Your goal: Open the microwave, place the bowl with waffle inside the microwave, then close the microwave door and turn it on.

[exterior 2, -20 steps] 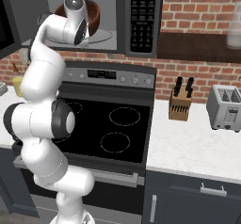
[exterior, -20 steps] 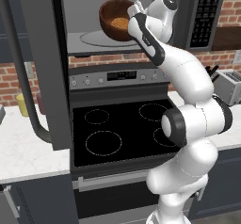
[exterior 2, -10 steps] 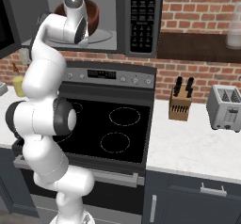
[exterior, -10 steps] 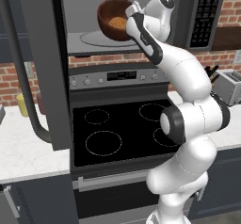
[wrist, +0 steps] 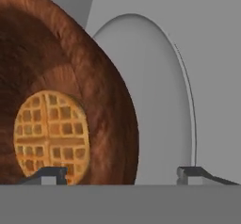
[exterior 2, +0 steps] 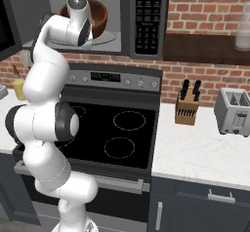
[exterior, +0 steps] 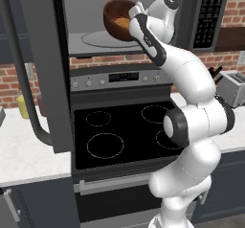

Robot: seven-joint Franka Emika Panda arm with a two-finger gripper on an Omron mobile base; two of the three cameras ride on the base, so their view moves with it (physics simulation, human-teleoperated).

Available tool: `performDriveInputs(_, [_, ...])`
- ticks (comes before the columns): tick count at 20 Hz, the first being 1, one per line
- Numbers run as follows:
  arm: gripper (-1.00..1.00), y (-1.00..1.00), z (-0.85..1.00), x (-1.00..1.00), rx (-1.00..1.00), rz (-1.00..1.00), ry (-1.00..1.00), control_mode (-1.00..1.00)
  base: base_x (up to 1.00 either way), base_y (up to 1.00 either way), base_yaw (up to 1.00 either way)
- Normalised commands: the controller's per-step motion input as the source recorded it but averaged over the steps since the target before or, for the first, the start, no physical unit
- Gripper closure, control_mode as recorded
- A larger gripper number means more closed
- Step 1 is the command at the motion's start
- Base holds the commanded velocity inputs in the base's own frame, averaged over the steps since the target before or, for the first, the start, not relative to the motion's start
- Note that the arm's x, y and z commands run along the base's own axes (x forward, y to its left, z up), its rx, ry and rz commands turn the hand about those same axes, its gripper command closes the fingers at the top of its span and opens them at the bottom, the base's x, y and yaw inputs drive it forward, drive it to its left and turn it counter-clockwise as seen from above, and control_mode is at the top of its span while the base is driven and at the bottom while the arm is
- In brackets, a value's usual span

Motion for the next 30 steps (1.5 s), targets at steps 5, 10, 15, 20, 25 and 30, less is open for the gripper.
performDriveInputs(5, [-1.0,0.0,0.0,-0.02,0.0,0.01,-0.1,-1.0,0.0,0.0,0.0])
performDriveInputs(10, [-1.0,0.0,0.19,-0.2,0.0,0.01,-0.32,-1.0,0.0,0.0,0.0])
performDriveInputs(15, [-1.0,-0.02,0.2,-0.63,0.03,0.0,-0.26,-1.0,0.0,0.0,0.0])
performDriveInputs(20, [-1.0,-0.12,0.1,-0.99,0.05,0.0,-0.09,-1.0,0.0,0.0,0.0])
performDriveInputs(25, [-1.0,-0.23,0.25,-1.0,0.0,0.0,-0.06,-1.0,0.0,0.0,0.0])
performDriveInputs(30, [-1.0,-0.13,0.11,-1.0,-0.01,0.03,0.01,-1.0,0.0,0.0,0.0])
